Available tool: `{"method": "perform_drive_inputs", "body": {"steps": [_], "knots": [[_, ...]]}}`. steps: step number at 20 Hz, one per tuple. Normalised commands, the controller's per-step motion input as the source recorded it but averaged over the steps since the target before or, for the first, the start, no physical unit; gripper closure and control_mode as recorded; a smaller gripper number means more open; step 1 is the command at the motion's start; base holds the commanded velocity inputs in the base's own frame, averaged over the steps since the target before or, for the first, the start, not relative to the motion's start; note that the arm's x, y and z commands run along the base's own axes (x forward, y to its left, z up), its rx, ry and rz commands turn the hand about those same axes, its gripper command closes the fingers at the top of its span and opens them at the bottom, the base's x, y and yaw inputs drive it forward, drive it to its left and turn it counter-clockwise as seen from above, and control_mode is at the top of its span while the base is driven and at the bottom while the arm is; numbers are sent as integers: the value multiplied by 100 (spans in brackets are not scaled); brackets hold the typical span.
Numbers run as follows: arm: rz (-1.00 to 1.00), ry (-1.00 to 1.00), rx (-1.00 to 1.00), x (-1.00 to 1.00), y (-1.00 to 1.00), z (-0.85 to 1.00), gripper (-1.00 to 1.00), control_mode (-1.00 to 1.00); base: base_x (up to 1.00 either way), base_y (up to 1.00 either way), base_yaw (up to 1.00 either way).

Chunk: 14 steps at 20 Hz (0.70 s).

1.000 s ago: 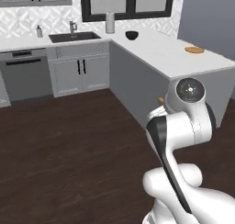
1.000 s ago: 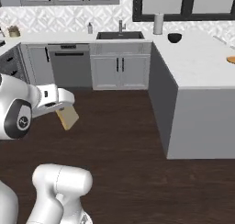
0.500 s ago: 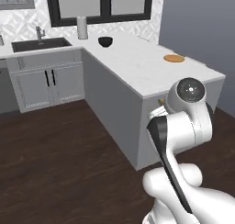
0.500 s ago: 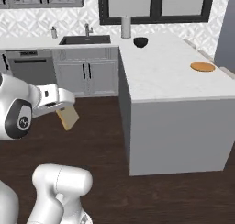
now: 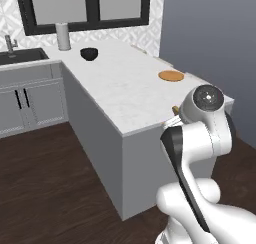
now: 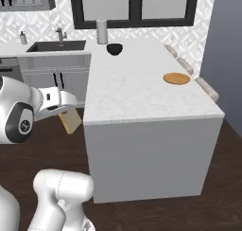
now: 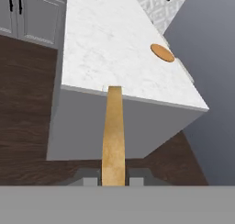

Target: Start the toaster. Once the lever pops up, take the bread to the plate on the dining counter.

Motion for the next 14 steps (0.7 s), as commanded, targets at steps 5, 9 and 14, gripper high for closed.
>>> {"method": "perform_drive_inputs", "body": {"steps": [5, 9, 14], "knots": [[0, 0, 0, 0, 0, 0, 100, 100, 100, -100, 1], [0, 0, 0, 0, 0, 0, 100, 100, 100, -100, 10], [0, 0, 0, 0, 0, 0, 100, 100, 75, -100, 18]]}}
